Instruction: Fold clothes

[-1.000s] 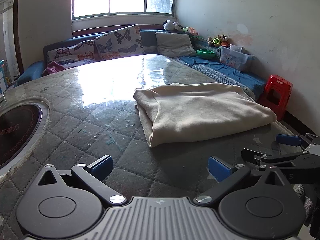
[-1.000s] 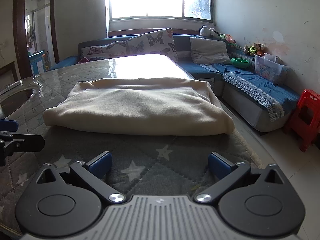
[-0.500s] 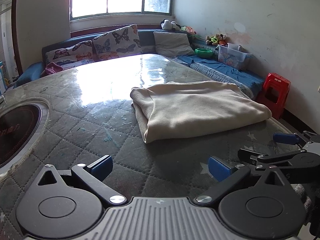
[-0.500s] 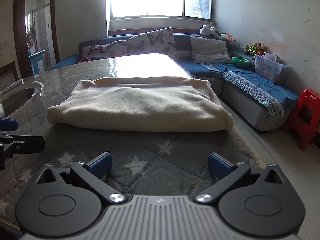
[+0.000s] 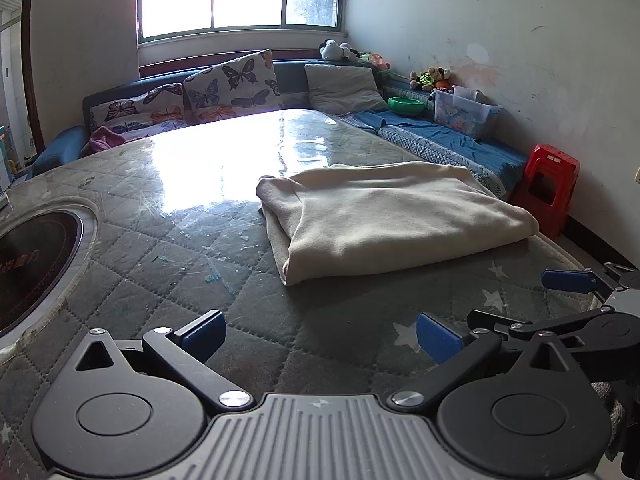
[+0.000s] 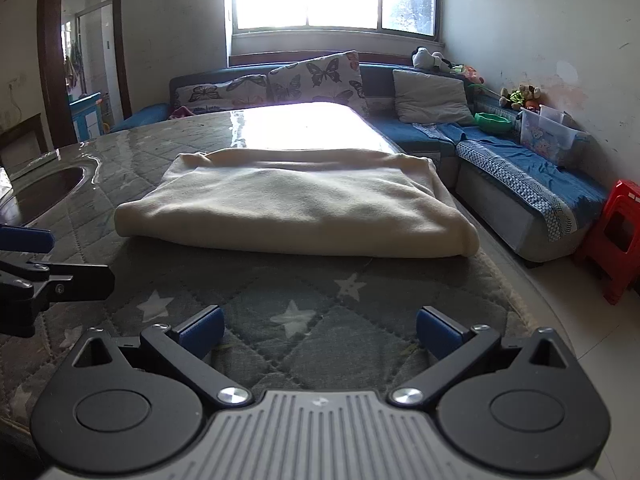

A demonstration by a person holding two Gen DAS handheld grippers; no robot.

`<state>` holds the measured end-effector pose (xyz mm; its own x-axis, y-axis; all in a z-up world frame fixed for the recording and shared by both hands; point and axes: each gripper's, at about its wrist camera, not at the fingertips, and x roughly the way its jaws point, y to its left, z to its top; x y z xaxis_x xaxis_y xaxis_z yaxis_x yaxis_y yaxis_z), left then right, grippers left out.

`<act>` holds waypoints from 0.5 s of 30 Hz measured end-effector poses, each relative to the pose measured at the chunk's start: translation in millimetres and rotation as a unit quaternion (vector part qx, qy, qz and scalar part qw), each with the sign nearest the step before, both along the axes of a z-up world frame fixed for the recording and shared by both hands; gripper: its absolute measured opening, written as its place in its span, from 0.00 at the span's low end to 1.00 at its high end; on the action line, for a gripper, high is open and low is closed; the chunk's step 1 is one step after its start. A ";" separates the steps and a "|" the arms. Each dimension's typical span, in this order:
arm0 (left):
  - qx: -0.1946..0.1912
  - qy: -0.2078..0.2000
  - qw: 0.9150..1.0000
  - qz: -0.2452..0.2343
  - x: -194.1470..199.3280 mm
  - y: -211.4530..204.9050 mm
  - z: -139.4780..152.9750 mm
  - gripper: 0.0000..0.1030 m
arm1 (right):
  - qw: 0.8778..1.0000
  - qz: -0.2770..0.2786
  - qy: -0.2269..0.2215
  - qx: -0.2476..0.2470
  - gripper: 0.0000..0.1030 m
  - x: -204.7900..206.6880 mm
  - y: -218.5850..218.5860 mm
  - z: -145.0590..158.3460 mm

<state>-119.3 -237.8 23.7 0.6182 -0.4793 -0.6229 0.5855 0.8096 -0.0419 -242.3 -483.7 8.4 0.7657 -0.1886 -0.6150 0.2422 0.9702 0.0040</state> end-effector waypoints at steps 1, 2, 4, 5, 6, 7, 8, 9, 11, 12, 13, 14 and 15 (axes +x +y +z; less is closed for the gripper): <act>0.000 0.000 1.000 0.000 -0.1 0.1 0.3 1.00 | 1.000 0.001 0.000 0.000 1.00 -0.2 0.7 0.2; -0.001 0.000 1.000 0.000 -0.1 0.3 0.5 1.00 | 1.000 0.003 0.000 0.000 1.00 -0.4 1.5 0.3; -0.001 0.000 1.000 0.001 -0.2 0.9 0.4 1.00 | 1.000 0.005 0.000 -0.001 1.00 -0.8 3.0 0.7; -0.001 0.000 1.000 0.001 -0.3 1.1 0.4 1.00 | 1.000 0.007 0.000 -0.001 1.00 -1.0 3.7 0.8; 0.000 -0.001 1.000 0.001 -0.4 1.3 0.5 1.00 | 1.000 0.007 0.000 -0.001 1.00 -1.1 4.1 1.1; 0.000 -0.001 1.000 0.001 -0.8 1.5 0.6 1.00 | 1.000 0.007 -0.001 -0.001 1.00 -1.0 4.1 1.5; 0.000 -0.001 1.000 0.000 -1.2 1.7 0.8 1.00 | 1.000 0.007 -0.002 0.000 1.00 -1.0 4.2 1.9; 0.000 -0.002 1.000 0.000 -1.6 1.7 1.0 1.00 | 1.000 0.008 -0.003 0.000 1.00 -1.0 4.3 2.3; 0.000 -0.004 1.000 0.000 -2.3 1.9 1.4 1.00 | 1.000 0.008 -0.004 0.000 1.00 -0.9 4.4 3.1; -0.001 -0.004 1.000 0.001 -1.9 2.4 1.7 1.00 | 1.000 0.008 -0.004 0.000 1.00 -0.7 4.5 3.6; -0.001 -0.003 1.000 0.003 -1.3 2.8 1.9 1.00 | 1.000 0.008 -0.004 -0.001 1.00 -0.4 4.7 4.0; -0.002 -0.002 1.000 0.004 -0.8 3.3 2.2 1.00 | 1.000 0.009 -0.006 -0.002 1.00 -0.5 5.0 4.8; -0.002 -0.002 1.000 0.006 -0.2 3.6 2.3 1.00 | 1.000 0.009 -0.007 -0.002 1.00 -0.7 5.3 5.7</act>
<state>-119.5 -234.1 26.0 0.6254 -0.4753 -0.6188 0.5766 0.8158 -0.0438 -243.0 -478.4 14.1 0.7779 -0.1776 -0.6028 0.2251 0.9743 0.0033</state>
